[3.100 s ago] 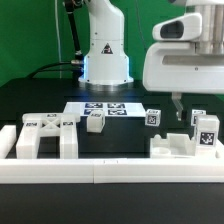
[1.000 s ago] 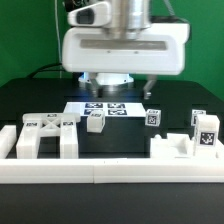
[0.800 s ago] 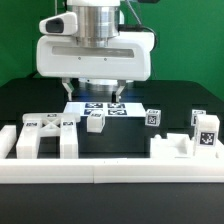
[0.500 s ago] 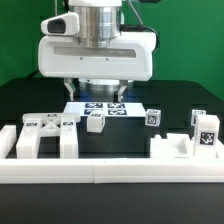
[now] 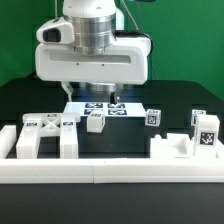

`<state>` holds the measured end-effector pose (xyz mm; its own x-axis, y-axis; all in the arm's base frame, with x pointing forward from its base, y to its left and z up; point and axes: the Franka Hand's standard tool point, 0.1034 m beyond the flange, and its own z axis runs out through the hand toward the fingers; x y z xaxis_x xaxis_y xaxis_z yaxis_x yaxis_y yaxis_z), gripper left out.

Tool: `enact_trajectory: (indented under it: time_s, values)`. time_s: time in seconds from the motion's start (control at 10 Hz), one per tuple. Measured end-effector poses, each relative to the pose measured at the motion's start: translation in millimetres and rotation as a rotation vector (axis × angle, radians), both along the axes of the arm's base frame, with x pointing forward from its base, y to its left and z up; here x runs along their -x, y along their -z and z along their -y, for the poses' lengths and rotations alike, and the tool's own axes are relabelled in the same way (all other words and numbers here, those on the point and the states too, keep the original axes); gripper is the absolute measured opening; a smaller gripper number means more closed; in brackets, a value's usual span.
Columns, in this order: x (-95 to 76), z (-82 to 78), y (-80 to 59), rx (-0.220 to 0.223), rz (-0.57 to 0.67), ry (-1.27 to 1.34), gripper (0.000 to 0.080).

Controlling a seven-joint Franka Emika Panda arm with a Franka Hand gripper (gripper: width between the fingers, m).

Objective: Assemble chair

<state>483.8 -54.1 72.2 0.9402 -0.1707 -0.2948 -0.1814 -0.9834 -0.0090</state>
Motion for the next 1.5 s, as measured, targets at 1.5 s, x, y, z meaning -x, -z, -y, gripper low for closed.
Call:
enact_trajectory:
  time_s: [1.5]
  values:
    - [28.8, -3.2, 35.8, -0.082, -0.585, -0.004, 0.0649]
